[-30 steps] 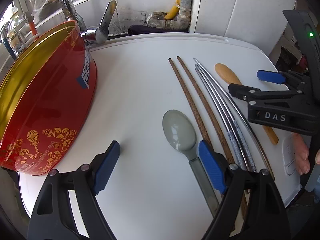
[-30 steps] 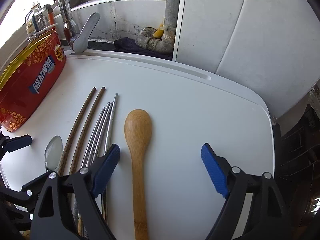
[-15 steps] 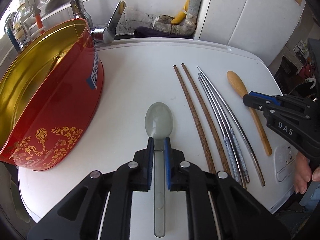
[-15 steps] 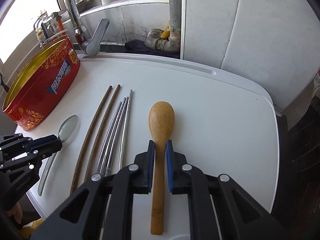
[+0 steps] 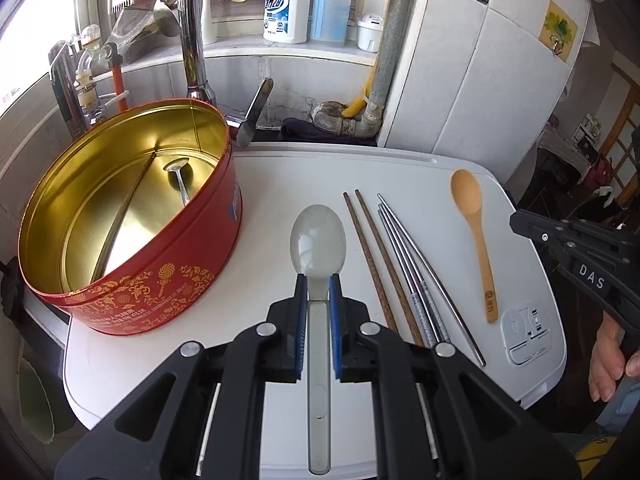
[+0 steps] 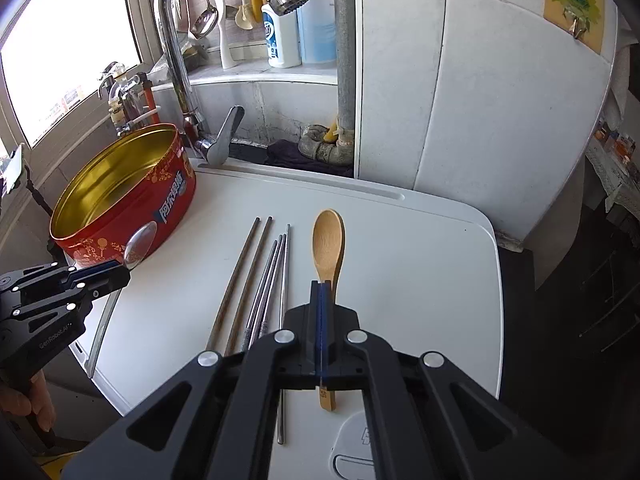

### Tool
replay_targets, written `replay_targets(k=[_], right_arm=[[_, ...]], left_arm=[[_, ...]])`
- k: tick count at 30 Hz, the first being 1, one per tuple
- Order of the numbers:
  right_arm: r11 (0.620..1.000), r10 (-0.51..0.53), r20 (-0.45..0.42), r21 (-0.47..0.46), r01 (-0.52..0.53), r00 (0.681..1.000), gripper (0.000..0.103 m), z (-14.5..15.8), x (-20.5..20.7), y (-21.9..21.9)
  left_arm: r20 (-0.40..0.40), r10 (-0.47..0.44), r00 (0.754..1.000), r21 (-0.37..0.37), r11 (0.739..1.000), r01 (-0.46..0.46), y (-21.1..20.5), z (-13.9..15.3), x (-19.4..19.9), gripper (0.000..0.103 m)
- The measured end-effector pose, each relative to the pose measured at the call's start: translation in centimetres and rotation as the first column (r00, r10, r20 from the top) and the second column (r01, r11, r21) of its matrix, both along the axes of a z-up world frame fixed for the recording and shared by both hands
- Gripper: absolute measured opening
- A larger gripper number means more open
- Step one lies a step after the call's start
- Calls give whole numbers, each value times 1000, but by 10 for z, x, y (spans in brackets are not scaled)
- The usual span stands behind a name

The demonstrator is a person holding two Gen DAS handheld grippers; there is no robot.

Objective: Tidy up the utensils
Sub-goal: 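Lift and carry the grey spoon and wooden spoon with both tools into the tin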

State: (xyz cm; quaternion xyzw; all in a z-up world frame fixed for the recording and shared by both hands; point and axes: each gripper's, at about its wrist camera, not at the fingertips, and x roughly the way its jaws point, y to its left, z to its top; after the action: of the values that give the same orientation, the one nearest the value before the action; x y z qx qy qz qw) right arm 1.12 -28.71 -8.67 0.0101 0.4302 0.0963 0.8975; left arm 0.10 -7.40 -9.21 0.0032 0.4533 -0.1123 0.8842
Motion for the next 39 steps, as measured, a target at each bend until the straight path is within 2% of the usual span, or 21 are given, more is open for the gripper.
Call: replay_targets(k=[5,14,16,17,18,20,27,37,38,39], right_arm=[[1000,-7,33,-15,8,999,0,12,-17,7],[999,-46,-28,-10,45,999,1,-1,-25,5],[999,-53,-50,-4,53,997,11,-5,-23,5],[998,-59,-52,-8,59,997,21,-7,-22,6],[998,-63,-52,-13,62,997,39,-9,-21,6],[998,-66,-36,-23,65,997,53,-13,-18,8],[998,-36,-124,-59,29,992,54,-52,33,11],[993,50,-162,-93,-65,986,53,-84,77,24],[993,56,-173,-91,-73,983,53,-87,79,23],[993,70,-177,-76,-85,982,45,-88,80,23]], left_arm=[[24,5,1000,-16,1000,-5,11,10,-16,11],[21,4,1000,-30,1000,-4,22,11,-35,11],[19,3,1000,-30,1000,-2,22,10,-37,11],[18,1,1000,-30,1000,-1,23,10,-37,11],[17,0,1000,-31,1000,0,24,10,-37,11],[15,1,1000,-32,999,0,24,10,-37,11],[8,9,1000,-27,1000,-9,26,10,-36,11],[5,73,997,-12,997,-73,32,8,-29,11],[4,77,997,-11,997,-77,32,8,-28,11],[3,82,997,-10,997,-82,32,7,-27,11]])
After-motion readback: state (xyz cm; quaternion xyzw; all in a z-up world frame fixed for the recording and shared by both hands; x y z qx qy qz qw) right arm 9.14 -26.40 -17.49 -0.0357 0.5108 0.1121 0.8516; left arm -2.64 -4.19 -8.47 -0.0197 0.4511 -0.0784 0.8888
